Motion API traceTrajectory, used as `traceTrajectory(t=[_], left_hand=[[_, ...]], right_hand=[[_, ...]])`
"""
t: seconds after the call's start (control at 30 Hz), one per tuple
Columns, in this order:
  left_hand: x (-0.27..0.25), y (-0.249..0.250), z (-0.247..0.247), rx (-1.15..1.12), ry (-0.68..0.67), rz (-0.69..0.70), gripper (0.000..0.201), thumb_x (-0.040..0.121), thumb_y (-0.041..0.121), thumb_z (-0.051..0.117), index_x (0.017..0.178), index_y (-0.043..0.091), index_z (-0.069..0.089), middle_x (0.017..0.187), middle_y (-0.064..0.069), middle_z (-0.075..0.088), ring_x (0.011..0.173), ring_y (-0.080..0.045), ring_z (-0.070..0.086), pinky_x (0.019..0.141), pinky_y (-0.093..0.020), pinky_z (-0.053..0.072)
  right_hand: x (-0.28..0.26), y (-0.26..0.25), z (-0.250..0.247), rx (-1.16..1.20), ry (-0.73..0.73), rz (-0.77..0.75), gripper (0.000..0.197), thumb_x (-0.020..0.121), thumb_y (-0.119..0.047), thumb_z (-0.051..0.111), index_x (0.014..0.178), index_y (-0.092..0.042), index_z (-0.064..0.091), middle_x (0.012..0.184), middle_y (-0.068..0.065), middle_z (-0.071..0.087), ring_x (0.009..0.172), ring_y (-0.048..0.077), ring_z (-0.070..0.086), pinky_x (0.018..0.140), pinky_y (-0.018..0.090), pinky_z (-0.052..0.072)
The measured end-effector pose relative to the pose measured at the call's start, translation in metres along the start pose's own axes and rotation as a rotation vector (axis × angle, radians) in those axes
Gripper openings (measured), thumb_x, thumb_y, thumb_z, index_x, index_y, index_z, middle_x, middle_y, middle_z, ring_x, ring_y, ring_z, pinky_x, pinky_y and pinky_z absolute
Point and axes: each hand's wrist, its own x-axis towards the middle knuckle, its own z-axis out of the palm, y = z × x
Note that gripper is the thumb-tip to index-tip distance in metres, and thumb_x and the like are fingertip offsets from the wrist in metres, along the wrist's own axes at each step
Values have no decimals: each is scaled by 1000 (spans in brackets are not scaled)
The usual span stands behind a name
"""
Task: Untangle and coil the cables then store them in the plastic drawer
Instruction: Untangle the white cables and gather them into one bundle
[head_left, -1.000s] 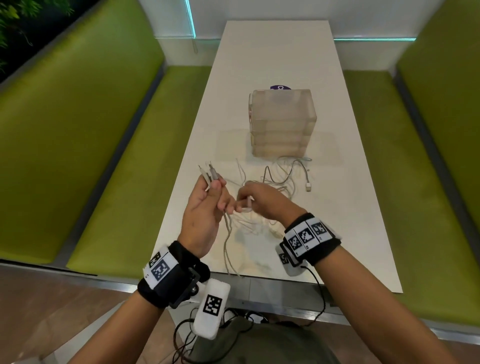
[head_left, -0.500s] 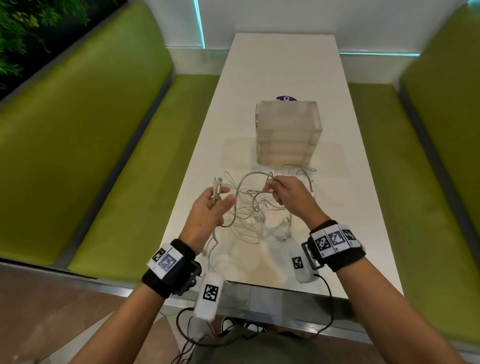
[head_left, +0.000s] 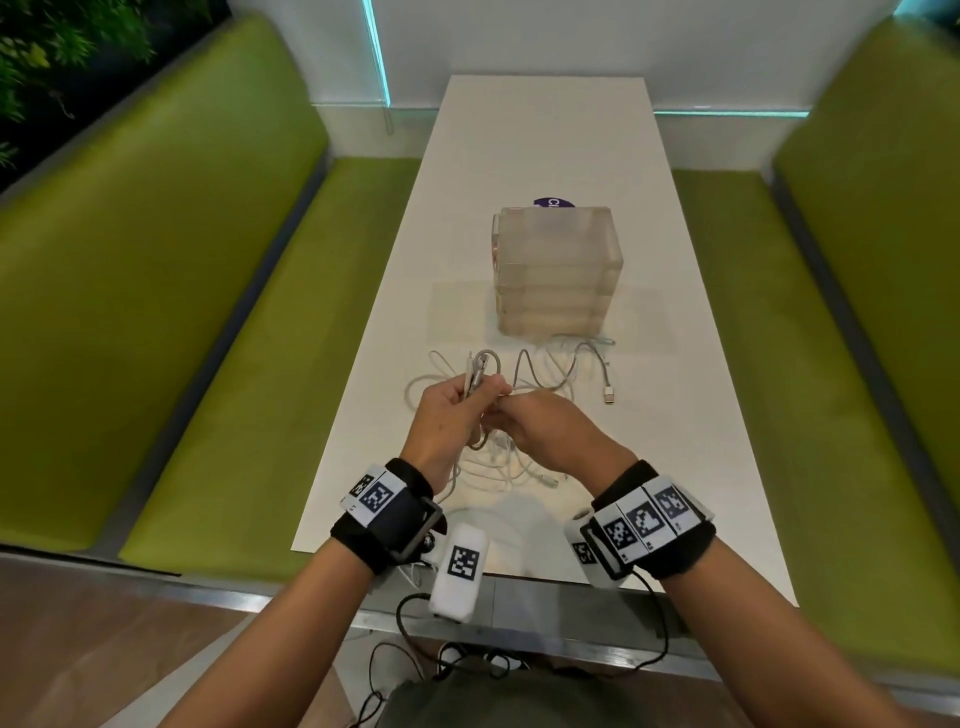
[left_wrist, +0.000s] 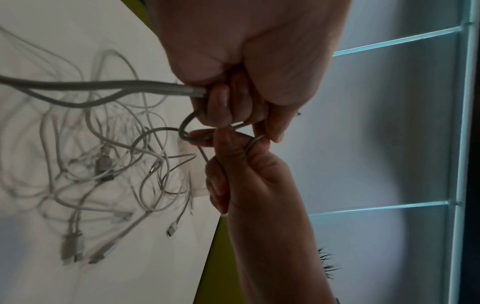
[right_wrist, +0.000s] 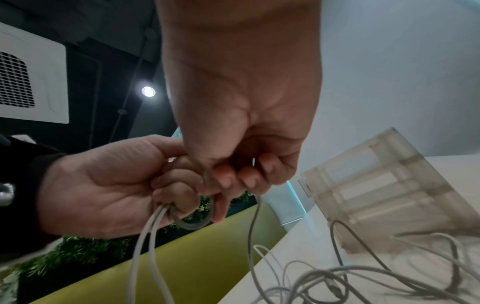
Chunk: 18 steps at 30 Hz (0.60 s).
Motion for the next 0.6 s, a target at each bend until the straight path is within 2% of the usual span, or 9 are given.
traceTrajectory(t=[0.13, 0.2, 0.3, 0.4, 0.5, 0.6], left_hand=[[-6, 5, -3, -13, -34, 12, 23, 96, 19, 52, 77, 8, 58, 43, 11, 38, 38, -4, 30, 43, -17, 31], [-10, 7, -4, -41, -23, 27, 25, 98, 20, 49, 77, 9, 55, 41, 12, 34, 38, -4, 30, 45, -16, 32], [-15, 12, -11, -114, -5, 82, 27, 99, 20, 46, 75, 10, 52, 44, 12, 27, 41, -7, 21, 44, -19, 25], [-22, 19, -20, -187, -14, 119, 29, 100, 18, 44, 72, 12, 51, 47, 11, 22, 45, -9, 15, 45, -20, 19], [-32, 28, -22, -230, -36, 160, 29, 98, 21, 49, 70, 14, 53, 48, 11, 22, 45, -9, 15, 44, -19, 21], [-44, 40, -22, -308, -67, 211, 28, 90, 26, 49, 64, 19, 56, 48, 11, 22, 43, -7, 18, 44, -20, 21]], right_hand=[[4, -1, -1, 47, -91, -5, 19, 96, -28, 48, 99, -17, 63, 98, 3, 69, 82, 16, 58, 78, 39, 51], [10, 2, -2, 151, -129, 32, 16, 93, -28, 55, 96, -15, 64, 90, 0, 68, 79, 17, 58, 77, 38, 50], [19, 14, -1, 333, -165, 48, 10, 87, -24, 65, 89, -14, 66, 80, -7, 65, 78, 16, 59, 73, 31, 45], [26, 26, 7, 302, -112, 75, 8, 88, -18, 62, 86, -14, 69, 79, -9, 63, 75, 8, 57, 72, 26, 42], [36, 33, 14, 203, 15, 149, 24, 95, -23, 48, 82, -14, 67, 80, -5, 62, 76, 14, 55, 71, 31, 42], [45, 42, 15, 212, 45, 232, 23, 94, -13, 46, 84, -7, 66, 73, -7, 59, 70, 13, 53, 69, 29, 40]])
